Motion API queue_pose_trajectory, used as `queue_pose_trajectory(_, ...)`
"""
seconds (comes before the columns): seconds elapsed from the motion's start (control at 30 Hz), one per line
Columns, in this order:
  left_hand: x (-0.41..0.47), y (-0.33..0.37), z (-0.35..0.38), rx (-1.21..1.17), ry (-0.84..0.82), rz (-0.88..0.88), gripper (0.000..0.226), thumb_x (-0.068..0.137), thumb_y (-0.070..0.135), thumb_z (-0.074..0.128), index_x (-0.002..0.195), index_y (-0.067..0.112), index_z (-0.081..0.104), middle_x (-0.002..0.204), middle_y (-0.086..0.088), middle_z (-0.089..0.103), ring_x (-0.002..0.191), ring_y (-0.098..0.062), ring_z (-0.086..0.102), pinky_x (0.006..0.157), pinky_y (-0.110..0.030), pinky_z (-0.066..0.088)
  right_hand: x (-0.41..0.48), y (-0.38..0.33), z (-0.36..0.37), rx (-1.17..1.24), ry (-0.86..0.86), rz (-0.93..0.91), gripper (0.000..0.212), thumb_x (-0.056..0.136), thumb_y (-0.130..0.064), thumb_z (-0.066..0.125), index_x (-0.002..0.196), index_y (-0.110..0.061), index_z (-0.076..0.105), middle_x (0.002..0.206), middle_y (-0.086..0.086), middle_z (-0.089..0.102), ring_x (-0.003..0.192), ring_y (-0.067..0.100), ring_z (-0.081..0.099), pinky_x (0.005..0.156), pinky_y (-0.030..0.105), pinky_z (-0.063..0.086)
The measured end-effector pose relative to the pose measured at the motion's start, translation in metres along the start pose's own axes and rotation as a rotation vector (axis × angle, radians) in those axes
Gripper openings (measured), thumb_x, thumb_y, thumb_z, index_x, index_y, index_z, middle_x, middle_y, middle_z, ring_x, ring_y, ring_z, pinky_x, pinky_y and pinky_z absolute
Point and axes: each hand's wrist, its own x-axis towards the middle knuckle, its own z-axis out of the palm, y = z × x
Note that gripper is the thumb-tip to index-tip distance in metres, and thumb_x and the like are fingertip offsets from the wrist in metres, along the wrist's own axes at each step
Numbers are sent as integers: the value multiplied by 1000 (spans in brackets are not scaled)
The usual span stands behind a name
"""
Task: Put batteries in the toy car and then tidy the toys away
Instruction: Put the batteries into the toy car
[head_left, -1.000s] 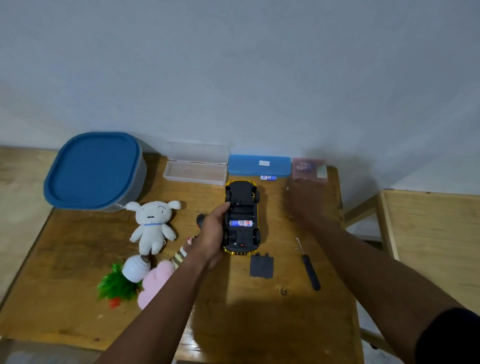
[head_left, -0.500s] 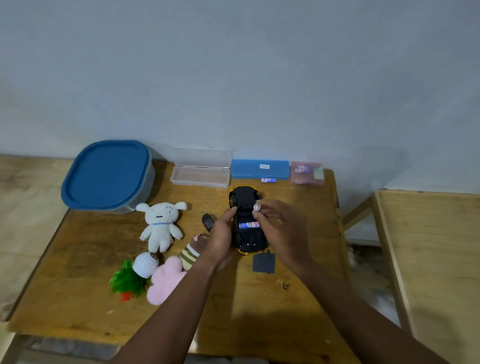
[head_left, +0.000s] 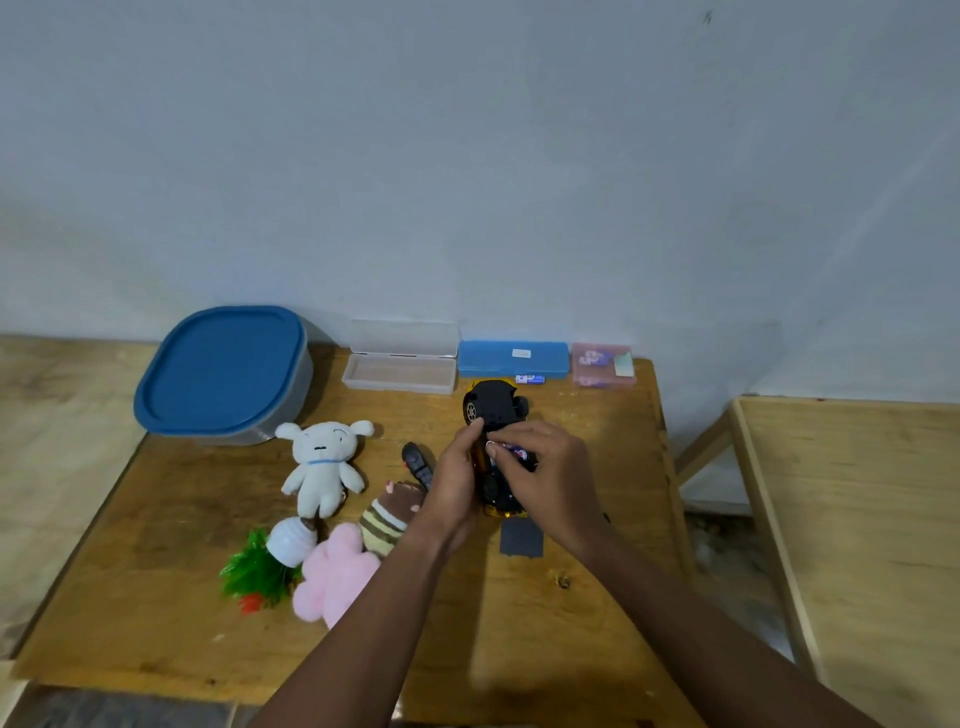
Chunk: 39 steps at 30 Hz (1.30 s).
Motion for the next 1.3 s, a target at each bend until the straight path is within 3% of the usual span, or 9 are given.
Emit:
queue_pose_trajectory(0.37,1,0,-1,-21,42,17,46,106,34,40,133,4,61,129,-22,66,120,-32,63,107,-45,47,6,0,-2,89,-88,136,13,84,-22,78,96,-25,80,94,-23,69,100,4,61,84,22,51)
queue_pose_trajectory(0.53,1,1,0,-32,56,37,43,105,34,41,132,7,62,129,-23,66,120,-35,62,107,-50,46,8,4,7,61,-21,214,13,79,-30,81,91,-33,76,107,-11,56,107,10,53,86,25,49)
queue_pose_trajectory(0.67,1,2,2,3,96,47,40,104,33,42,125,8,65,124,-27,67,105,-34,67,95,-48,51,12,7,7,141,-58,391,39,73,-31,84,100,-37,57,114,-2,45,103,12,56,75,14,49)
queue_pose_trajectory(0.8,3,-2,1,37,130,47,42,104,34,40,123,6,65,120,-31,66,101,-34,67,90,-49,53,16,16,14,292,-144,582,60,58,-44,85,100,-42,42,120,1,47,110,25,57,83,46,57)
queue_pose_trajectory(0.93,5,-3,-5,90,130,45,45,104,35,37,124,4,64,118,-30,68,96,-32,70,84,-47,57,24,22,11,298,-245,719,76,67,-34,89,116,-28,31,124,7,41,112,24,49,74,31,49)
queue_pose_trajectory(1.1,12,0,-14,114,96,17,48,105,38,34,122,6,65,110,-26,72,93,-32,72,84,-47,57,38,34,19,260,-414,831,97,45,-57,90,118,-33,30,124,6,48,108,25,58,89,44,54)
queue_pose_trajectory(1.17,17,4,-17,80,84,-17,49,105,38,34,120,6,66,105,-23,73,91,-33,72,87,-49,56,46,36,22,274,-407,765,89,50,-63,86,119,-34,40,124,1,48,112,19,54,92,40,51)
queue_pose_trajectory(1.23,25,9,-23,42,89,-56,48,104,38,35,121,5,66,101,-20,75,88,-33,72,84,-47,57,61,40,27,299,-292,696,54,74,-55,78,114,-25,57,116,0,59,105,16,58,85,32,50)
queue_pose_trajectory(1.3,32,13,-30,20,111,-88,47,103,37,36,122,6,66,99,-16,75,85,-30,72,77,-41,59,79,51,29,59,-149,530,24,91,-37,67,99,-14,70,99,2,70,94,19,64,81,33,49)
